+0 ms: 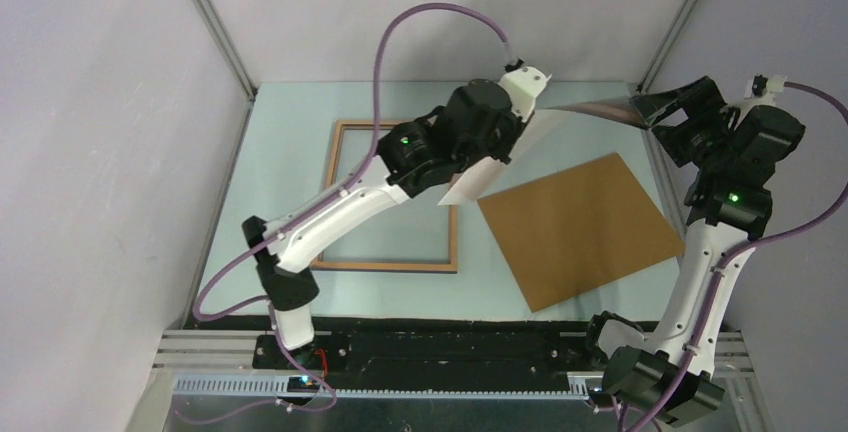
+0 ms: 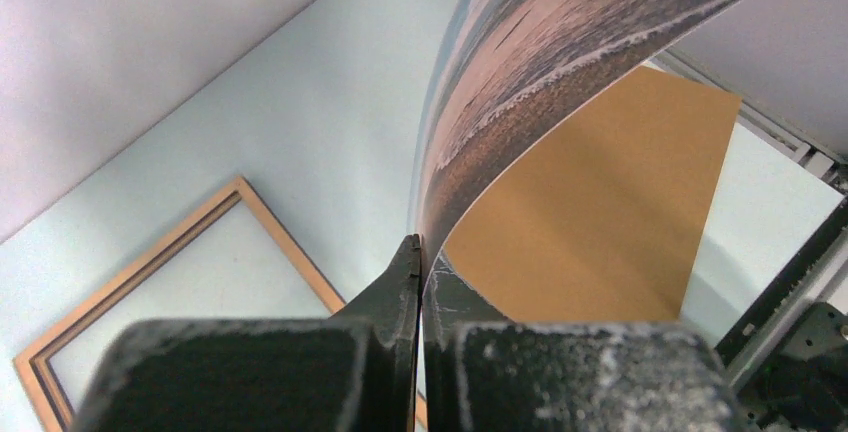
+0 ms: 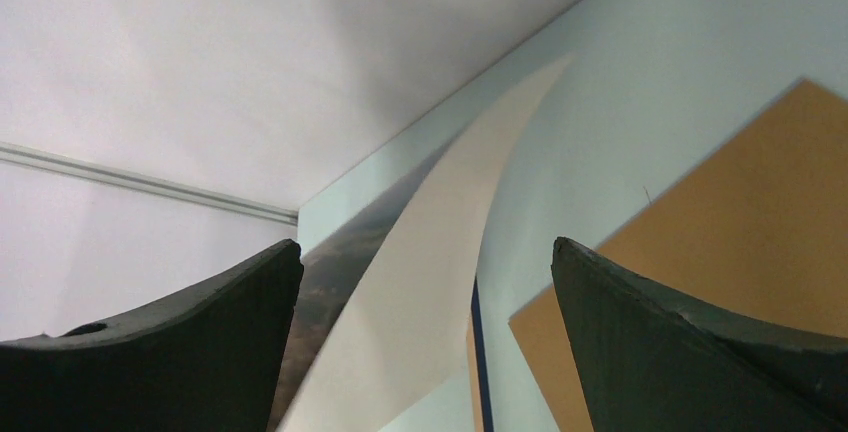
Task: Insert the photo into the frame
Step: Turn over the photo from the photo frame.
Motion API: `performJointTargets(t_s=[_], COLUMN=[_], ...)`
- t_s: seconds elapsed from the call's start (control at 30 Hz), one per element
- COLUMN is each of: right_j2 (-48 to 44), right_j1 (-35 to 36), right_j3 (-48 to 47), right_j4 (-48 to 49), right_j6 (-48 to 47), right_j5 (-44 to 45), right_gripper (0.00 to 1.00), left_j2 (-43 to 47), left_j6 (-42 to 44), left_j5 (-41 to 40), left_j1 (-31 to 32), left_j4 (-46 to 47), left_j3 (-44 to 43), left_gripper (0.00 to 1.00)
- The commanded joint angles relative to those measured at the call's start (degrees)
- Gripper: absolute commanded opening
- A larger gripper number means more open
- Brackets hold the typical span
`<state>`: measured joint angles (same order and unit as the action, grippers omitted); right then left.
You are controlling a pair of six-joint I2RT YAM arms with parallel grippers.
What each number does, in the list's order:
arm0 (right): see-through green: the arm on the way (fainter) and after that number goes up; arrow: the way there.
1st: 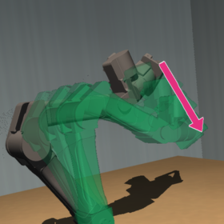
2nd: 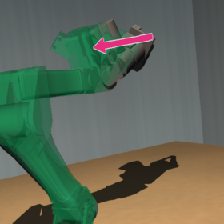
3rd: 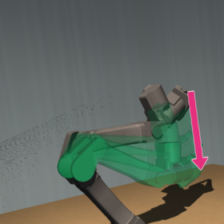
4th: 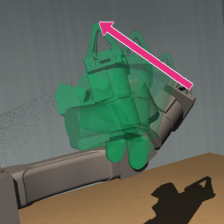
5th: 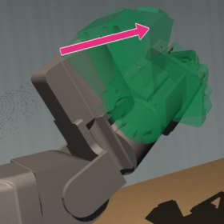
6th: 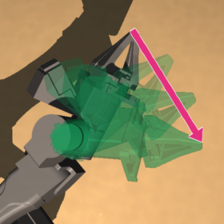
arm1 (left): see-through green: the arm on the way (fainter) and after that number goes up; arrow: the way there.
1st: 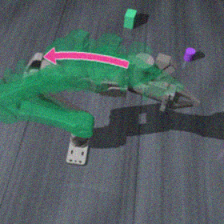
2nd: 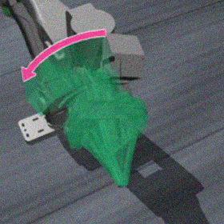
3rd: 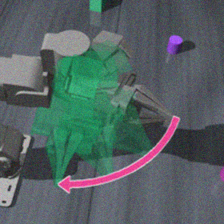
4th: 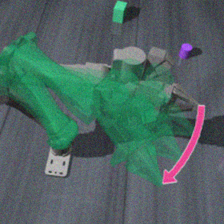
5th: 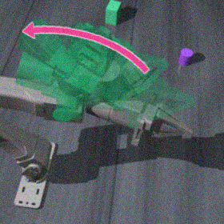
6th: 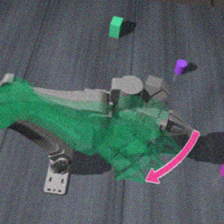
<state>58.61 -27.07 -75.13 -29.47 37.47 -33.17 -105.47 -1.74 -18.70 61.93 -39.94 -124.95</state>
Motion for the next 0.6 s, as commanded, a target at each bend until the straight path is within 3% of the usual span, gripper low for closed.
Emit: performJointTargets(t_s=[0.0, 0.3, 0.57], right_j2=[1.2, 3.2, 7.3], right_j1=[-1.4, 3.1, 12.0], right_j3=[-5.5, -5.5, -2.9], right_j4=[-0.2, -0.1, 2.1], right_j6=[0.3, -2.3, -6.4], right_j5=[-3.3, 0.2, 5.9], right_gripper=[0.99, 1.0, 0.99], left_j2=[6.7, 20.2, 32.5], left_j6=[-3.7, -12.5, -22.9], left_j5=[3.8, 20.8, 38.0], left_j1=[-2.1, -11.8, -32.1], left_j4=[1.4, 2.3, 12.6], left_j3=[4.8, 21.4, 42.1], left_gripper=[0.0, 0.0, 0.0])
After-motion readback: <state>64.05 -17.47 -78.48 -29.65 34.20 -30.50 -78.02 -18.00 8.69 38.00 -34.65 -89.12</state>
